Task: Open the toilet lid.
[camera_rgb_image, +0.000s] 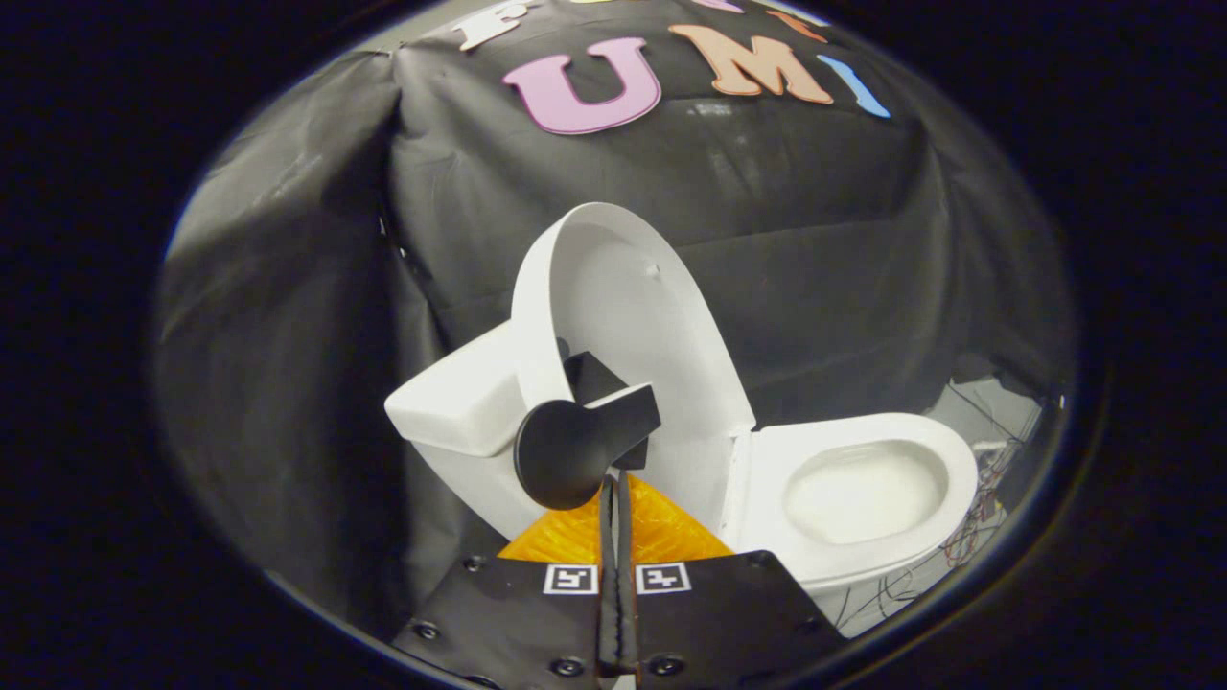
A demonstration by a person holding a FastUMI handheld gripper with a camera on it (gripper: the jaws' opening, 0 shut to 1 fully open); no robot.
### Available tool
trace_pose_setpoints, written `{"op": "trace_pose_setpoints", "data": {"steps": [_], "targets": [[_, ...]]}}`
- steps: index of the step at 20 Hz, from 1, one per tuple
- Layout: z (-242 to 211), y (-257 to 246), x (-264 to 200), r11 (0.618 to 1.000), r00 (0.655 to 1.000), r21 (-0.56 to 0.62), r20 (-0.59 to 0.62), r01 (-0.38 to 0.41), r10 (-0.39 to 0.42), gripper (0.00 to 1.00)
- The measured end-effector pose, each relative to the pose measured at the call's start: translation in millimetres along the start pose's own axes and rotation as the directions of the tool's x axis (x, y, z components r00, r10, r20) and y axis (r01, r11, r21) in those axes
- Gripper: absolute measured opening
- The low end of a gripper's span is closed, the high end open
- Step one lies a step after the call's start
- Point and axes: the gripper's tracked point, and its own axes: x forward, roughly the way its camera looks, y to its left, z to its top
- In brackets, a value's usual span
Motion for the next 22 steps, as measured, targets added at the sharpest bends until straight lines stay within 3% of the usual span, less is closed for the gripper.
{"op": "trace_pose_setpoints", "data": {"steps": [8, 9, 10, 17, 22], "targets": [[-1.4, 4.8, -2.6, 0.999, 1.000, 0.053, 0.013, 0.007, -0.008, 0.04], [-2.7, 3.6, -2.8, 0.998, 1.000, 0.061, 0.011, 0.007, -0.008, 0.14], [-0.3, 5.6, -7.3, 0.998, 1.000, 0.064, 0.018, -0.007, 0.006, 0.15], [16.7, -11.0, -23.6, 0.999, 0.998, 0.010, 0.055, -0.032, 0.031, 0.92], [12.7, -16.7, -34.6, 0.997, 0.996, -0.021, 0.043, -0.071, 0.072, 0.97]]}}
